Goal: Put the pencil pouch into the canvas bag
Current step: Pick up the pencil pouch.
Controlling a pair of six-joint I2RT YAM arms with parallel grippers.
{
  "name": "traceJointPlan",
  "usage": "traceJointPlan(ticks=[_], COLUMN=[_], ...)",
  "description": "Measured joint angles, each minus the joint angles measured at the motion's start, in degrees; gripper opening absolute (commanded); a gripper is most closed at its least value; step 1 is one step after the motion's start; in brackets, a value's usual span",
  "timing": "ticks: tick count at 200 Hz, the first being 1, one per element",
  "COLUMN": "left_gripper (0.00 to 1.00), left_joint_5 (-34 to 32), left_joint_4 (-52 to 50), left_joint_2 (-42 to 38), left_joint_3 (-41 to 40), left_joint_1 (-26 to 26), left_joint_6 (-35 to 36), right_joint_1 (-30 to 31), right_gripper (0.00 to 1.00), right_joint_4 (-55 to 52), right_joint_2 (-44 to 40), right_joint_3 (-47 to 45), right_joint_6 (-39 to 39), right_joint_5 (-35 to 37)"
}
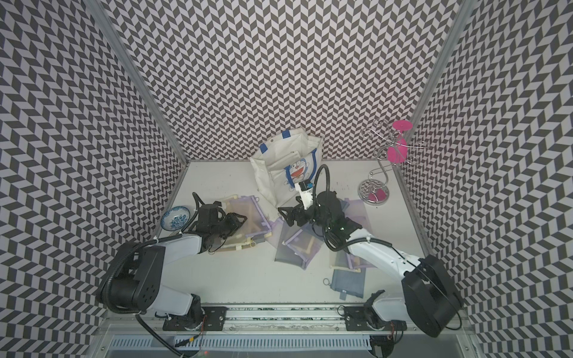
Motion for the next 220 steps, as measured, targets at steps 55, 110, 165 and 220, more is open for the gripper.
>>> traceJointPlan(ticks=[55,110,165,220], left_gripper=[0.00,0.00,0.00,0.00], left_joint_5=[0.7,0.7,2.6,8.8], left_joint_4=[2.0,-3.4,-9.9,-10.9], left_joint_2=[0.0,-13.1,-27.1,-38.4], left_joint_3=[-0.1,-0.4,0.3,2.2], left_joint_1=[0.0,-0.7,-5.9,-11.5], left_joint_6=[-0.7,4.9,13.6,21.8], right_joint_1=[0.0,0.0,-1.3,-9.9], right_gripper=[0.95,0.95,0.96,0.96], right_joint_4=[0.0,0.0,0.0,4.1], right_joint_2=[0.0,0.0,-3.1,-8.7], right_joint_3=[0.0,0.0,-0.2,-3.5], right_joint_6=[0.1,1.7,4.2,11.0], right_joint_5=[-0.2,-2.0,-6.5,-17.8])
